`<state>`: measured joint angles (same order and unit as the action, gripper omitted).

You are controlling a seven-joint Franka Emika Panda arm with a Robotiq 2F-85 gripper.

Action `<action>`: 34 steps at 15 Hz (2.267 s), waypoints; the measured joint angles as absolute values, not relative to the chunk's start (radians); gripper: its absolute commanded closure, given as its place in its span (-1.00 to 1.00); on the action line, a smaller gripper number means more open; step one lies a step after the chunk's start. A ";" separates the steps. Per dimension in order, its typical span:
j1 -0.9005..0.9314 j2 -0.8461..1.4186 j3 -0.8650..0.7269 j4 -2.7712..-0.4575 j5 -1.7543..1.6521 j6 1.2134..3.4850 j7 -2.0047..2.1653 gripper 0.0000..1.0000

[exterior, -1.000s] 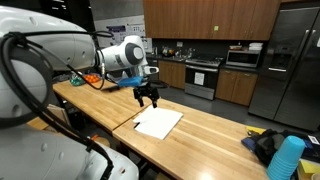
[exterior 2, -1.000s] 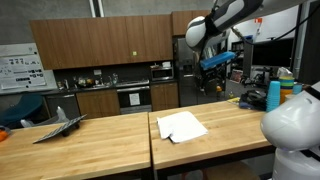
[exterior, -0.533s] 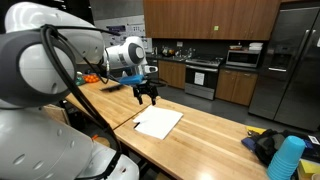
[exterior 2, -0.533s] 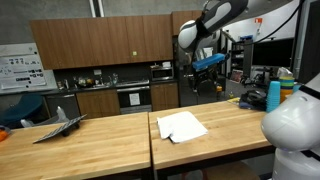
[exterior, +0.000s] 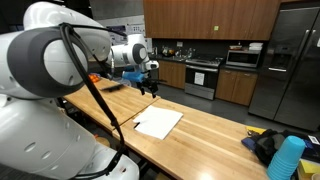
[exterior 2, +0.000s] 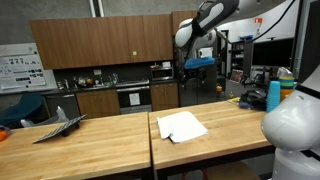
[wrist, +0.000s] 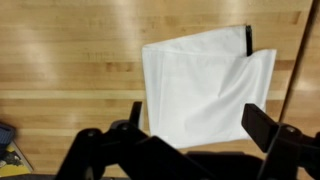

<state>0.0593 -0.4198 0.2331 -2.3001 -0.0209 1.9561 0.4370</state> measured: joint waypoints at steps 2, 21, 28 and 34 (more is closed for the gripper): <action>0.060 -0.419 0.242 -2.300 -0.021 2.028 0.467 -1.00; 0.113 -0.380 0.253 -2.324 0.016 2.125 0.471 -1.00; 0.117 -0.342 0.253 -2.367 0.162 2.331 0.512 -1.00; 0.118 -0.341 0.254 -2.398 0.200 2.418 0.533 -1.00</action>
